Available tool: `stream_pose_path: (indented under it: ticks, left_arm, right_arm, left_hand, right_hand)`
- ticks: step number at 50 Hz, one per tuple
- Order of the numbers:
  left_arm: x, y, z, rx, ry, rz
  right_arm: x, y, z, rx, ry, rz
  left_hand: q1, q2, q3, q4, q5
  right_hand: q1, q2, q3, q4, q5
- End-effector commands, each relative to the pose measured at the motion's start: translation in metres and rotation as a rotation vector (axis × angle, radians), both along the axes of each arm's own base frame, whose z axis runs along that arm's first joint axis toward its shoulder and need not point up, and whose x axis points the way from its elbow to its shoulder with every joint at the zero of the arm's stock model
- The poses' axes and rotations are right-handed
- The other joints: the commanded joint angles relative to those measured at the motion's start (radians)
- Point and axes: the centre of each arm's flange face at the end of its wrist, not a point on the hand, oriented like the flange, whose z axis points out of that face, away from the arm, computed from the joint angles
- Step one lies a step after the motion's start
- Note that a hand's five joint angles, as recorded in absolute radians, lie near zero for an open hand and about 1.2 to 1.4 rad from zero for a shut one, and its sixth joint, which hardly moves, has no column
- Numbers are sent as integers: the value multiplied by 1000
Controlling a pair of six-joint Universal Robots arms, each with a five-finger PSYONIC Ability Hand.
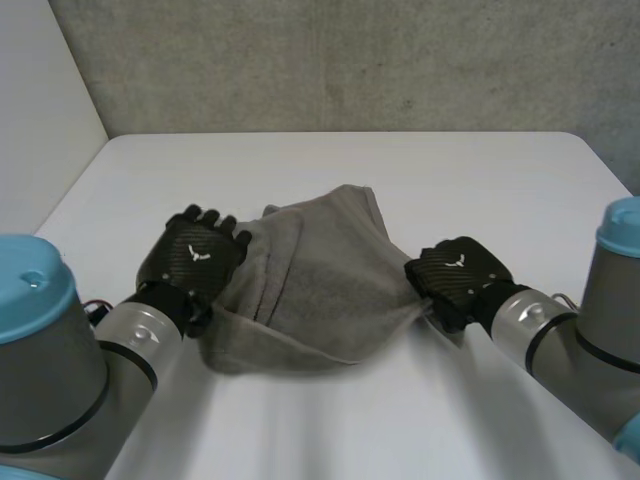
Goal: Fold the laundry
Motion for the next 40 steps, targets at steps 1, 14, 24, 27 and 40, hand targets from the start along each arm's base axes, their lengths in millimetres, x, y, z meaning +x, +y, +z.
stream_pose_path:
  ticks: [1, 14, 24, 27, 40]
  left_arm:
    - [11, -21, 9, -38, 22, 52]
    - [-4, -26, -26, 94, 15, -151]
    - [24, -43, -35, 211, -11, -54]
    - [29, -45, -38, 243, -16, -37]
    - [37, -51, -67, 334, -38, -1]
  right_arm:
    - [-24, -7, -12, 7, 3, -78]
    - [-31, -14, -26, 50, -9, -76]
    - [-35, -22, -34, 72, -3, -94]
    - [-37, -25, -35, 73, -3, -104]
    - [-37, -26, -35, 74, -5, -106]
  left_hand:
    - [24, 29, 26, 27, 15]
    - [141, 146, 143, 144, 132]
    - [265, 269, 267, 268, 256]
    - [265, 269, 267, 268, 256]
    - [268, 272, 269, 271, 259]
  right_hand:
    - [63, 63, 59, 60, 56]
    - [63, 63, 59, 60, 56]
    - [63, 63, 59, 60, 56]
    - [63, 63, 59, 60, 56]
    - [63, 63, 59, 60, 56]
